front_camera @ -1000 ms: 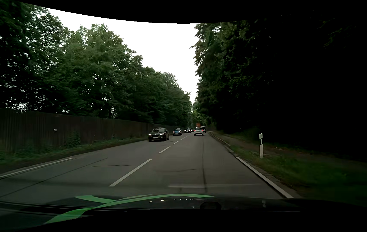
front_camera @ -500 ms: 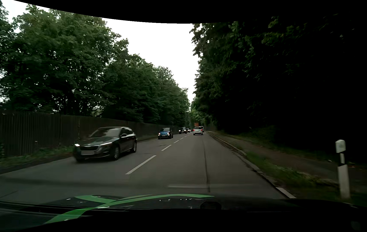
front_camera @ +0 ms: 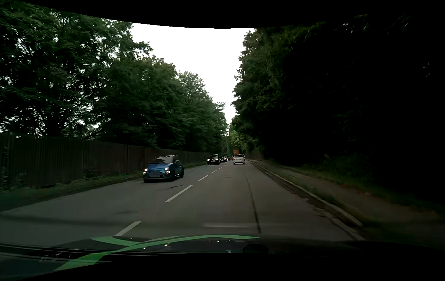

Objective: Follow the waypoints while adhering to traffic rules and regulations

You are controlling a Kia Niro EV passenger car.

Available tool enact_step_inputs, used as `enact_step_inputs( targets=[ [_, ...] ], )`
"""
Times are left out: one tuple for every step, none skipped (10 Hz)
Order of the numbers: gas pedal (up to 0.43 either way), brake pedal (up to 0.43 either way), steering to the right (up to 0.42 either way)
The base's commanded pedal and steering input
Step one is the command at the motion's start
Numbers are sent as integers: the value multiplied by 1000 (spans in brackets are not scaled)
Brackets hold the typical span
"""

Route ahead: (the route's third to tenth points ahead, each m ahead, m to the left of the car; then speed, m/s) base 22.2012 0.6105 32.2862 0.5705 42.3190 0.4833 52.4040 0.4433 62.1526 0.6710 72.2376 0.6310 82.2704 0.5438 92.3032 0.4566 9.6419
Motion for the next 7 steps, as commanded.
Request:
enact_step_inputs(
  targets=[
    [138,0,6],
    [138,0,5],
    [138,0,5],
    [138,0,5],
    [138,0,4],
    [138,0,4],
    [138,0,3]
  ],
)
